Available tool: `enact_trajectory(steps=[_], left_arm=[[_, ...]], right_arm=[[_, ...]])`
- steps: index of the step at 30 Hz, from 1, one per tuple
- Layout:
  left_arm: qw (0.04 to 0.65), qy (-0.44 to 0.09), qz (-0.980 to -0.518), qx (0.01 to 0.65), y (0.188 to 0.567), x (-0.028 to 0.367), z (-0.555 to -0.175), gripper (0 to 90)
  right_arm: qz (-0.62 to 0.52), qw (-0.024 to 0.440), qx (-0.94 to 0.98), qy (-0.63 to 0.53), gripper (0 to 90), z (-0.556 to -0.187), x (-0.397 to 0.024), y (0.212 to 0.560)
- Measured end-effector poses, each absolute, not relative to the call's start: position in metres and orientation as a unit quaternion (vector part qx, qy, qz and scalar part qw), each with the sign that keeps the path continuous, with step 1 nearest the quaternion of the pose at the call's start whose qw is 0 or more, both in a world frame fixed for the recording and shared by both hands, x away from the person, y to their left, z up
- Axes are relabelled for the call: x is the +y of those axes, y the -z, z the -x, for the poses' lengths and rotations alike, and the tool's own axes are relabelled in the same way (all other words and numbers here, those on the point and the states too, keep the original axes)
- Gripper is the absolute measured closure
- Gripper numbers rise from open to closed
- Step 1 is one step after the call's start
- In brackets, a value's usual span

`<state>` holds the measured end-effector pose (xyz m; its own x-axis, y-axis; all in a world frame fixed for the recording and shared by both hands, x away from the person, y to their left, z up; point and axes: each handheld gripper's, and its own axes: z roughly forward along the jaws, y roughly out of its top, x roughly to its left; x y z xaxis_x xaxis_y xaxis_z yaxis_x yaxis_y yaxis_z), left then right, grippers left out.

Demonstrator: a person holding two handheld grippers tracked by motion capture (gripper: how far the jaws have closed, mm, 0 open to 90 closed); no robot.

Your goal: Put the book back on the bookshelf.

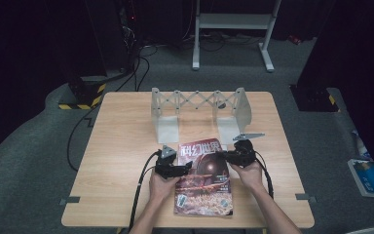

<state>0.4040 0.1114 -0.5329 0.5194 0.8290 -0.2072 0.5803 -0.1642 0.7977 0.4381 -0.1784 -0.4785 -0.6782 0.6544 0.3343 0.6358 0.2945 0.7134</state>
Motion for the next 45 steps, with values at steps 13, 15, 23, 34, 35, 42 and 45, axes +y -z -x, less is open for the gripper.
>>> enact_trajectory(steps=[13, 15, 23, 34, 35, 42, 45], left_arm=[[0.465, -0.105, -0.744, 0.467, 0.533, 0.114, -0.406, 13.9], [0.468, -0.100, -0.745, 0.465, 0.534, 0.114, -0.406, 13.6], [0.478, -0.077, -0.748, 0.454, 0.534, 0.114, -0.407, 10.6], [0.482, -0.063, -0.751, 0.446, 0.534, 0.114, -0.407, 7.4], [0.482, -0.062, -0.751, 0.447, 0.534, 0.115, -0.407, 7.5], [0.482, -0.056, -0.746, 0.456, 0.532, 0.119, -0.405, 16.7], [0.476, -0.069, -0.748, 0.459, 0.532, 0.119, -0.404, 22.1]], right_arm=[[-0.353, 0.011, 0.803, -0.480, 86.0, -0.430, -0.184, 0.464], [-0.349, 0.010, 0.802, -0.484, 86.0, -0.429, -0.185, 0.464], [-0.328, 0.011, 0.803, -0.497, 86.0, -0.427, -0.183, 0.462], [-0.302, 0.004, 0.807, -0.507, 86.0, -0.426, -0.175, 0.459], [-0.300, 0.004, 0.808, -0.507, 86.0, -0.426, -0.174, 0.459], [-0.306, 0.006, 0.812, -0.497, 86.0, -0.429, -0.174, 0.463], [-0.309, 0.010, 0.818, -0.486, 85.9, -0.431, -0.173, 0.465]])
